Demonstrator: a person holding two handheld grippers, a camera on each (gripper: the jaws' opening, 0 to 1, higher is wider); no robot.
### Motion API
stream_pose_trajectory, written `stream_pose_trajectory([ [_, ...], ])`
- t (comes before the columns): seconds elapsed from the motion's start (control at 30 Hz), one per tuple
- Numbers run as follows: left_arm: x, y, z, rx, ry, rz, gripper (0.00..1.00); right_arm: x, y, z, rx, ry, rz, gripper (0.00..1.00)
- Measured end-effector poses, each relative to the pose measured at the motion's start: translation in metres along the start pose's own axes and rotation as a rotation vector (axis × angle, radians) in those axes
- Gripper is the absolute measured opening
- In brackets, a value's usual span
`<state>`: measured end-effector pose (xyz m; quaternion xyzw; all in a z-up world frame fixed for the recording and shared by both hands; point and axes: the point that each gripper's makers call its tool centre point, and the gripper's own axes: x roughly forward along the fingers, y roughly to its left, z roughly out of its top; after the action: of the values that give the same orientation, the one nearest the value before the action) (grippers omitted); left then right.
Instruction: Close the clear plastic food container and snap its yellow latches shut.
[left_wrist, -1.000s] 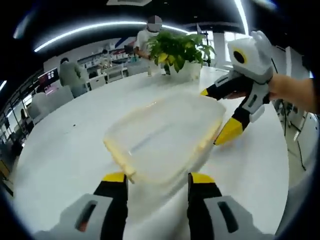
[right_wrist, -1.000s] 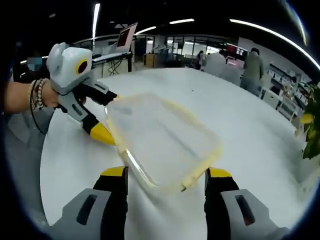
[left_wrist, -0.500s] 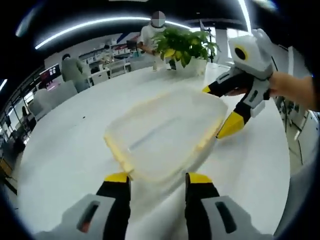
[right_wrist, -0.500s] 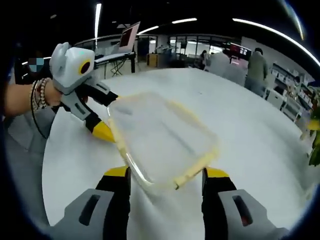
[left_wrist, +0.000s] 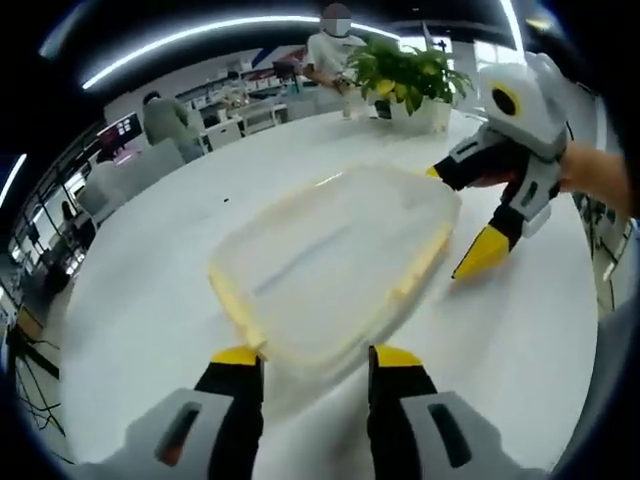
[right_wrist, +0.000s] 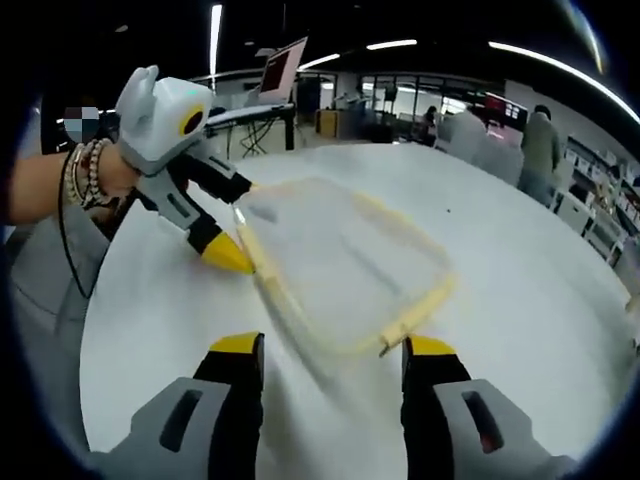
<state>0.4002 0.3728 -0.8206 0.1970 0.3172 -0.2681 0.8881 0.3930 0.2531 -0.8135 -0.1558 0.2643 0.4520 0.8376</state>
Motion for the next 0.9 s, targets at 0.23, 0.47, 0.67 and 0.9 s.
stream_pose_trajectory([
  [0.23,0.006,0.02,0.001,-0.008,0.009,0.015,0.35,0.017,-0.009,0.014,0.045,-0.018,-0.025,0.5],
  [0.47,0.015,0.03,0.006,0.017,0.023,0.016,0.36,0.024,-0.017,0.019,0.081,-0.033,-0.049,0.5],
  [0.67,0.018,0.032,0.007,0.035,0.024,0.012,0.36,0.025,-0.021,0.019,0.089,-0.04,-0.064,0.5],
  [0.9,0.016,0.033,0.004,0.076,0.039,0.006,0.3,0.025,-0.022,0.02,0.106,-0.052,-0.083,0.5],
])
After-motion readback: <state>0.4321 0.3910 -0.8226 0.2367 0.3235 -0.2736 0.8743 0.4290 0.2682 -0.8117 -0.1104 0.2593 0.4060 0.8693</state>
